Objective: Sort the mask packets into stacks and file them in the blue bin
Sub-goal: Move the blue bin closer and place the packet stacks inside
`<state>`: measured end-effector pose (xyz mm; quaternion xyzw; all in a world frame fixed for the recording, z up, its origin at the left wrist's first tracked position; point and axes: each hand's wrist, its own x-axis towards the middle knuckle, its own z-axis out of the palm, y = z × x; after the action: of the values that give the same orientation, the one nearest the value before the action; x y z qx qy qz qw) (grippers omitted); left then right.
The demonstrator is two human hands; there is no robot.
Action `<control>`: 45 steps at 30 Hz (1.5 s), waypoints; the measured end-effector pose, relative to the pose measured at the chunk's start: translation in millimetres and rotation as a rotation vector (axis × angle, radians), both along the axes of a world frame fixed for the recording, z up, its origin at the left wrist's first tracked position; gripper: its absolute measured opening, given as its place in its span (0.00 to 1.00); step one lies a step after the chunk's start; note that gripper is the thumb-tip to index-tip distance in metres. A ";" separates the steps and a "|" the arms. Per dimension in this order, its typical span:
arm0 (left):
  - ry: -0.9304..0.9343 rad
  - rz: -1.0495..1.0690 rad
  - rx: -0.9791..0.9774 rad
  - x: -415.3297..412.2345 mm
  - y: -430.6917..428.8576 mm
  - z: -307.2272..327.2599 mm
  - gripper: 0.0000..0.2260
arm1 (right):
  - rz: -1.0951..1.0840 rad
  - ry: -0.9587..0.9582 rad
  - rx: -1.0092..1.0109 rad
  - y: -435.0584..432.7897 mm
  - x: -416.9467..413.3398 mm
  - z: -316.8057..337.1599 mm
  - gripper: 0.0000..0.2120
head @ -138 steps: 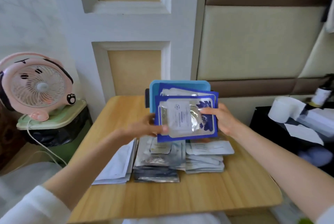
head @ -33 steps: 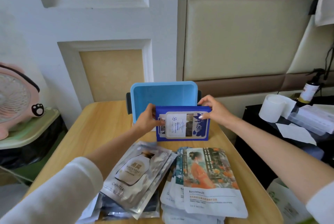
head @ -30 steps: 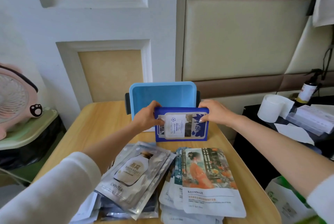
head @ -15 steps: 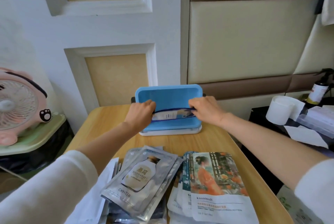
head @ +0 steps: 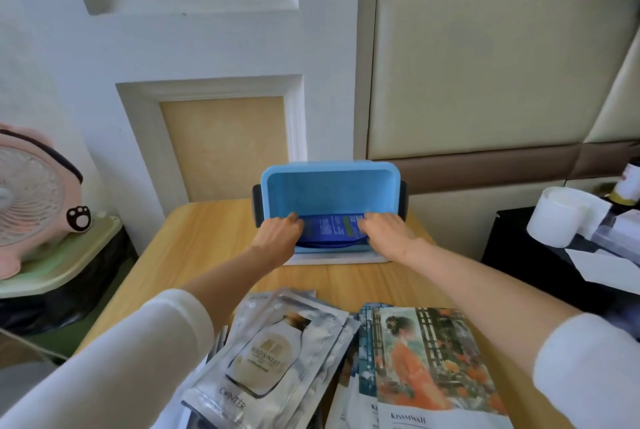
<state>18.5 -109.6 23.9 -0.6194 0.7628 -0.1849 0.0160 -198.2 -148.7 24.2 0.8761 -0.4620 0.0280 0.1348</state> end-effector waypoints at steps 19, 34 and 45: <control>0.564 0.026 -0.238 16.5 7.9 31.3 0.09 | -0.079 -0.811 -0.021 -12.9 -23.2 22.3 0.04; 1.724 0.069 0.355 -37.7 35.4 -10.5 0.22 | -0.179 -1.552 0.638 41.3 -51.8 7.1 0.16; 1.610 0.245 0.289 -52.0 38.8 -23.7 0.25 | -0.272 -1.230 0.690 47.1 -53.2 -18.5 0.14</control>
<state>-33.5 -70.8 0.1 -0.6330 0.4843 0.4183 -0.4357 -251.3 -101.6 5.6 0.6291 -0.5418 0.3520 -0.4322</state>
